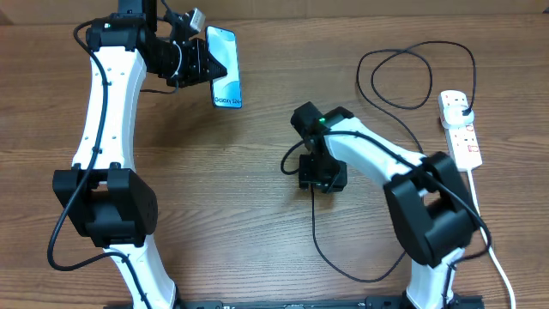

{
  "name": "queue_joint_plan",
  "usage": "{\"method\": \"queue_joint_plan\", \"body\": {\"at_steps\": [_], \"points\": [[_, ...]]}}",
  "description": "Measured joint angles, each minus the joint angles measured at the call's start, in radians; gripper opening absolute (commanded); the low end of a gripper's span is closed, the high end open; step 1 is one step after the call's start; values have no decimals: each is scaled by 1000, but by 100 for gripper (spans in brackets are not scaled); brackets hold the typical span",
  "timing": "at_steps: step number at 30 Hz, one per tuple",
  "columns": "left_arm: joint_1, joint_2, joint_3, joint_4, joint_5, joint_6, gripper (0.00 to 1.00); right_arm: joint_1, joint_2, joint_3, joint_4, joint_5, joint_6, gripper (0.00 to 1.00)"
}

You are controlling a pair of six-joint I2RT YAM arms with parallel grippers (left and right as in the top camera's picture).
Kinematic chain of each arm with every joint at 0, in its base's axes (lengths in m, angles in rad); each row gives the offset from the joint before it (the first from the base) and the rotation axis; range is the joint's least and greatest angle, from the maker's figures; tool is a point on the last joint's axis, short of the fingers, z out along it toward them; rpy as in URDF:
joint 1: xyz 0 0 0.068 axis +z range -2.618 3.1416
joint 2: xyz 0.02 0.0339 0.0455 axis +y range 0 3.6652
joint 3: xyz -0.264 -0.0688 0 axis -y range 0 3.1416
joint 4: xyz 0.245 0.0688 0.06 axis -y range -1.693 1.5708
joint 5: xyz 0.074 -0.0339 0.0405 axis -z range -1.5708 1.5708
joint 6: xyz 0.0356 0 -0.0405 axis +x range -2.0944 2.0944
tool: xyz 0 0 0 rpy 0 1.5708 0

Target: Plug charger to phone and switch on socket

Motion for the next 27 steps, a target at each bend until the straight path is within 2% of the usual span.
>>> {"method": "queue_joint_plan", "body": {"at_steps": [4,7,14,27], "points": [[0,0,0,-2,0,0,4,0,9,8,21,11,8,49],[0,0,0,-2,0,0,4,0,9,10,27,20,11,34],[0,0,0,-2,0,0,4,0,10,11,52,34,12,18],[0,0,0,-2,0,0,5,2,11,14,74,29,10,9]]}}
